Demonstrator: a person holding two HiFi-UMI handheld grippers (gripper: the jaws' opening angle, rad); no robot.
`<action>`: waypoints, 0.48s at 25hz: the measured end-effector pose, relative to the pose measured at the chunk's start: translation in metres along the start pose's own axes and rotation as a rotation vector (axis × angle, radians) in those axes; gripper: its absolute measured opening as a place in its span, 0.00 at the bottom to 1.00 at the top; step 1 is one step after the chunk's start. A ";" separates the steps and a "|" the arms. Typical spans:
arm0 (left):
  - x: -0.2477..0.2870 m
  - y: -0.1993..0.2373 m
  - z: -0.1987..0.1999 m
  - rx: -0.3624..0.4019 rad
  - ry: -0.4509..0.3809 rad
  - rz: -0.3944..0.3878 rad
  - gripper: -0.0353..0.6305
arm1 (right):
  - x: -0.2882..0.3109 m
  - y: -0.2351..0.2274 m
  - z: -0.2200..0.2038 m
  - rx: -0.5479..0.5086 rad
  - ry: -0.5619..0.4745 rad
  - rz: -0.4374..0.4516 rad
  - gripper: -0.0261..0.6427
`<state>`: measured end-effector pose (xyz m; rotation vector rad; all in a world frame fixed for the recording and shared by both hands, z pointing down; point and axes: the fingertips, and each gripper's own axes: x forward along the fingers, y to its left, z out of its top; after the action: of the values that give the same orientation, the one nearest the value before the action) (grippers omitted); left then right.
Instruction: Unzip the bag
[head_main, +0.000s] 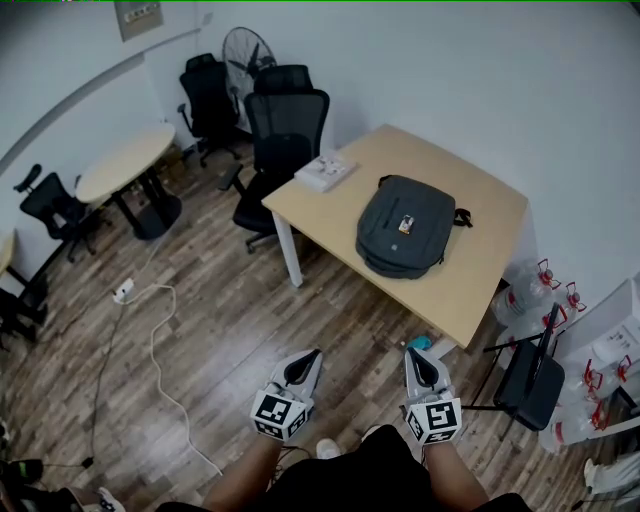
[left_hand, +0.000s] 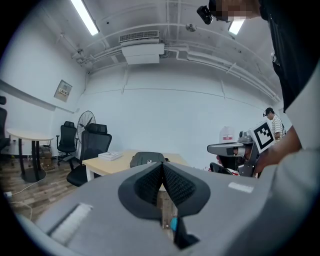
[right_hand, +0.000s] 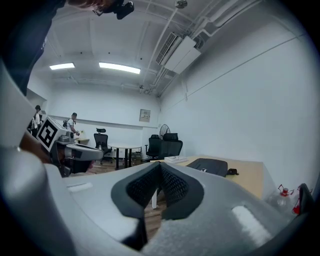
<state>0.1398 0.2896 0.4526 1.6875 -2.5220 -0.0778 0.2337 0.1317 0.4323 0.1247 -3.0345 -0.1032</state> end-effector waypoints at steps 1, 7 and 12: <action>0.001 0.003 -0.001 -0.004 0.001 -0.003 0.08 | 0.003 0.002 -0.001 -0.003 0.005 0.003 0.04; 0.025 0.018 -0.009 -0.024 0.021 -0.027 0.08 | 0.034 -0.009 -0.007 0.005 0.023 0.001 0.04; 0.061 0.041 -0.013 -0.030 0.049 -0.030 0.08 | 0.076 -0.032 -0.008 0.023 0.019 -0.001 0.04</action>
<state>0.0808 0.2494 0.4733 1.6945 -2.4490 -0.0758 0.1621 0.0926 0.4452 0.1281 -3.0177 -0.0669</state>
